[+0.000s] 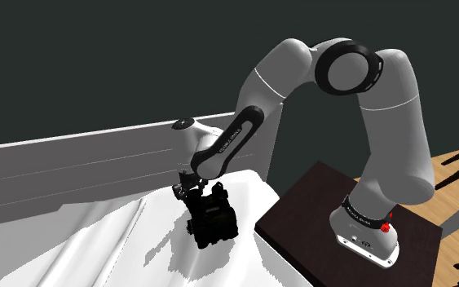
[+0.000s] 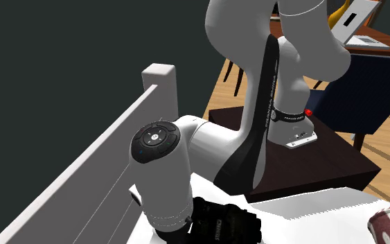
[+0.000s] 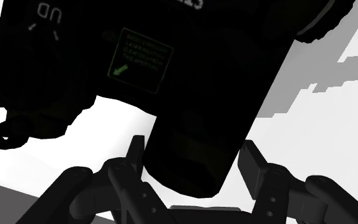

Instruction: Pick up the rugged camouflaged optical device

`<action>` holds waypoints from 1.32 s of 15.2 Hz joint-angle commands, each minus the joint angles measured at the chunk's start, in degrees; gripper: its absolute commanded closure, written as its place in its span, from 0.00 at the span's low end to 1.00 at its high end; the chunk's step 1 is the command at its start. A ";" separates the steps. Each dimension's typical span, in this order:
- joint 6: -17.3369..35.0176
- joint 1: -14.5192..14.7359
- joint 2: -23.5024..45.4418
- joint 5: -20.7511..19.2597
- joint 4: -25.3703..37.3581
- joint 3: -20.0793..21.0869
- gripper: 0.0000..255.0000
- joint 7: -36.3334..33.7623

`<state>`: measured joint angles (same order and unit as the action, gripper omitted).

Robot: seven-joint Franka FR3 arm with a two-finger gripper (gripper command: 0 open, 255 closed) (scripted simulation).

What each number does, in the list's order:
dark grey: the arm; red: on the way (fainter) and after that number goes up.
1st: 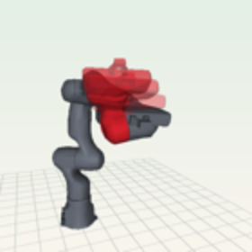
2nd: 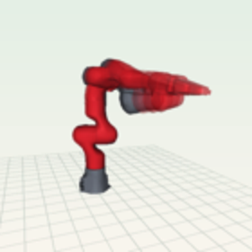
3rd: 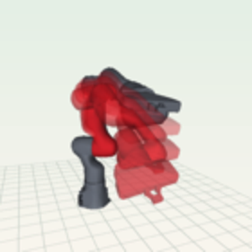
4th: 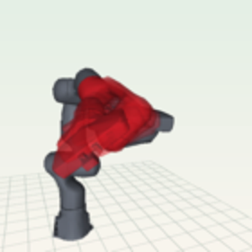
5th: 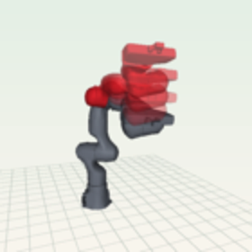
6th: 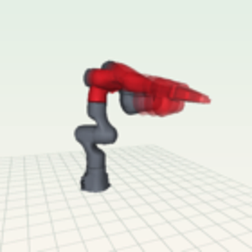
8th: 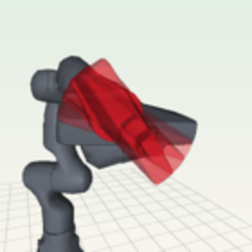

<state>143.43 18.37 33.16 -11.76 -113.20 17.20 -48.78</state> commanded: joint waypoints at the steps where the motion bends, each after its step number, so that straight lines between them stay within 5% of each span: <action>1: 0.08 0.05 0.16 -0.02 -0.03 0.00 1.00 -0.03; 20: -6.50 -1.59 -6.90 2.86 -0.34 2.25 1.00 1.56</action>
<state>137.72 16.84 26.86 -9.15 -113.85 19.26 -47.29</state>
